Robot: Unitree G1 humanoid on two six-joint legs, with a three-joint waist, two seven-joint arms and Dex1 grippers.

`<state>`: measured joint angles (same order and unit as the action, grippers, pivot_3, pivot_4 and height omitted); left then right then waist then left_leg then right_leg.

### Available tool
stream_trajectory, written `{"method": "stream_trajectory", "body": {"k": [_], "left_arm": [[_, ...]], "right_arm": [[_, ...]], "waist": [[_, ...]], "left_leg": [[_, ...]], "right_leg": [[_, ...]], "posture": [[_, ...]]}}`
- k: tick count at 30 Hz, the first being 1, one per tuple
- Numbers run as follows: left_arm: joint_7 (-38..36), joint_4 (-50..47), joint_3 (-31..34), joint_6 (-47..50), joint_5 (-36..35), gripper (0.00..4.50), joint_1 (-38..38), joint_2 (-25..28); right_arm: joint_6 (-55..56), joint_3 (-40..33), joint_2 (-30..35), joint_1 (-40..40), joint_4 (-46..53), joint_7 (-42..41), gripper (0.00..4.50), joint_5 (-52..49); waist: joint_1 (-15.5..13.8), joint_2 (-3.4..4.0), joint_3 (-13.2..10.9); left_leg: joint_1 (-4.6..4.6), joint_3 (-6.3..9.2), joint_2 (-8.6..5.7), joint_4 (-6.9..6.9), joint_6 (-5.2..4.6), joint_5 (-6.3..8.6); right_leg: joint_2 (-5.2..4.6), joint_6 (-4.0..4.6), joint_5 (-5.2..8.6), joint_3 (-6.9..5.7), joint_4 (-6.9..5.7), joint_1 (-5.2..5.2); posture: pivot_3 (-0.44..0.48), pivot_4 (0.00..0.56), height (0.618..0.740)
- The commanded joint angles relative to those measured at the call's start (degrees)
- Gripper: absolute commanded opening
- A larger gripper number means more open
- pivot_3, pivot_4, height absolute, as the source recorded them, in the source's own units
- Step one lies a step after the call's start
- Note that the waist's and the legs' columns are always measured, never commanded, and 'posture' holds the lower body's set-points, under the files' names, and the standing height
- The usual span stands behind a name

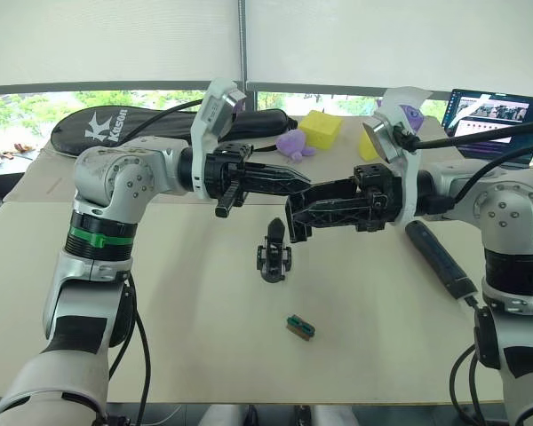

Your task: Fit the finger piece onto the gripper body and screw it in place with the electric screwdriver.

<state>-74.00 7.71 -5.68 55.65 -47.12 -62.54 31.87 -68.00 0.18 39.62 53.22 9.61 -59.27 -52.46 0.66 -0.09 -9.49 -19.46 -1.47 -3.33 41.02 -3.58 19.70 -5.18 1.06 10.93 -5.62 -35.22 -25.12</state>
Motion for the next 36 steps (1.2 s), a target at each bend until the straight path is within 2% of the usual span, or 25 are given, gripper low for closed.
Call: {"method": "stream_trajectory", "body": {"k": [1, 6, 7, 13, 17, 20, 22, 25, 27, 28, 31, 33, 36], "left_arm": [[-0.08, -1.20, 1.66, -0.30, -0.03, 0.00, -0.61, -0.17], [-0.10, -1.05, 1.64, -0.45, 0.15, 0.00, -0.92, -0.30], [-0.06, -1.04, 1.61, -0.57, 0.24, 0.00, -0.94, -0.35], [-0.13, -1.43, 1.50, -0.84, 0.75, 0.00, -0.61, -0.31], [-1.17, -1.03, 0.09, -2.61, 3.37, 0.00, -0.29, 0.69], [-4.32, -1.32, -0.26, -5.98, 5.05, 1.03, 1.53, 1.95], [-7.38, -2.01, -0.22, -7.28, 5.28, 1.99, 3.01, 3.60], [-12.70, -3.35, -0.39, -6.94, 5.21, 3.35, 5.47, 8.34], [-16.89, -4.73, -2.79, -10.71, 7.19, 4.28, 8.59, 13.08], [-17.97, -5.26, -4.42, -13.79, 8.29, 4.50, 10.65, 15.64], [-18.50, -4.58, -8.32, -24.08, 12.93, 4.50, 16.23, 20.70], [-18.50, -1.23, -9.39, -31.20, 18.27, 4.50, 18.86, 20.53], [-16.54, 6.44, -10.23, -42.17, 25.96, 4.50, 21.03, 17.18]], "right_arm": [[1.79, -0.27, -0.45, 0.40, 1.86, 0.14, 2.96, 0.01], [1.83, -0.61, -1.05, 1.07, 1.22, 0.66, 2.96, -0.39], [1.87, -0.77, -1.19, 1.10, 1.13, 0.83, 2.40, -0.48], [1.82, -1.36, -1.51, 0.90, 1.12, 1.18, 0.41, -0.95], [2.78, -1.12, -1.43, 0.76, 1.42, 0.81, 0.33, -0.47], [5.06, -0.62, -1.23, -0.19, 2.05, 0.28, 0.33, 0.96], [6.31, -0.29, -1.15, -0.74, 2.06, 0.22, 0.33, 1.80], [10.45, 1.84, 0.02, -2.17, 2.86, -1.62, 0.33, 5.34], [12.02, 2.44, 0.50, -2.95, 3.12, -2.52, 0.33, 6.65], [13.13, 2.83, 0.86, -3.50, 3.30, -3.12, 0.33, 7.51], [18.46, 4.60, 2.47, -6.45, 4.59, -5.80, 0.33, 11.16], [20.79, 5.12, 2.88, -8.52, 5.54, -6.85, 0.33, 12.42], [22.87, 5.33, 2.42, -10.60, 6.98, -7.36, 0.33, 13.06]], "waist": [[0.03, 0.00, 0.00], [0.00, 0.00, 0.00], [0.00, 0.00, 0.00], [0.04, 0.00, 0.00], [0.03, 0.00, 0.00], [0.06, 0.00, 0.00], [0.11, 0.00, 0.00], [0.24, 0.00, 0.00], [0.38, 0.01, -0.01], [0.44, 0.02, -0.01], [0.31, 0.02, -0.01], [-0.10, 0.02, -0.01], [-0.57, 0.02, -0.01]], "left_leg": [[0.01, 0.00, 0.00, 0.00, 0.00, 0.00], [0.01, 0.00, 0.00, 0.00, 0.00, 0.00], [0.01, 0.00, -0.01, 0.00, 0.00, 0.00], [0.01, 0.00, 0.00, 0.00, 0.00, 0.00], [0.01, -0.01, 0.00, 0.00, 0.00, 0.00], [0.01, -0.01, -0.01, -0.01, 0.00, 0.00], [0.07, -0.02, 0.00, -0.04, 0.00, 0.00], [0.06, -0.02, 0.01, -0.04, 0.00, 0.00], [0.06, -0.02, 0.01, -0.06, 0.00, 0.00], [0.07, -0.03, 0.02, -0.06, 0.00, 0.00], [0.13, -0.02, 0.02, -0.09, 0.00, 0.00], [0.12, -0.01, 0.02, -0.07, 0.00, 0.00], [-0.05, -0.01, -0.01, 0.02, -0.01, 0.00]], "right_leg": [[0.00, 0.00, 0.00, 0.00, 0.00, 0.00], [0.00, 0.00, 0.00, 0.00, -0.01, 0.00], [0.00, 0.00, 0.00, 0.00, 0.00, 0.00], [0.01, 0.00, 0.00, 0.00, -0.01, 0.00], [0.01, 0.00, 0.00, 0.00, -0.01, 0.00], [0.01, 0.00, 0.00, 0.00, -0.01, 0.00], [0.02, 0.00, 0.00, 0.01, -0.02, 0.00], [0.04, 0.00, 0.00, -0.01, -0.03, -0.02], [0.05, 0.00, 0.00, -0.01, -0.03, -0.05], [0.05, 0.00, 0.00, -0.01, -0.04, -0.05], [0.02, 0.01, 0.01, -0.03, -0.01, -0.03], [-0.01, 0.02, 0.01, -0.03, 0.00, 0.00], [-0.03, 0.09, -0.04, -0.07, 0.09, 0.01]], "posture": [[0.000, 0.150, 0.737], [0.000, 0.150, 0.737], [0.000, 0.150, 0.737], [0.000, 0.150, 0.737], [0.000, 0.150, 0.737], [0.000, 0.150, 0.737], [0.000, 0.150, 0.737], [0.000, 0.150, 0.737], [0.000, 0.150, 0.737], [0.000, 0.150, 0.737], [0.000, 0.150, 0.737], [0.000, 0.150, 0.737], [0.000, 0.150, 0.737]]}}
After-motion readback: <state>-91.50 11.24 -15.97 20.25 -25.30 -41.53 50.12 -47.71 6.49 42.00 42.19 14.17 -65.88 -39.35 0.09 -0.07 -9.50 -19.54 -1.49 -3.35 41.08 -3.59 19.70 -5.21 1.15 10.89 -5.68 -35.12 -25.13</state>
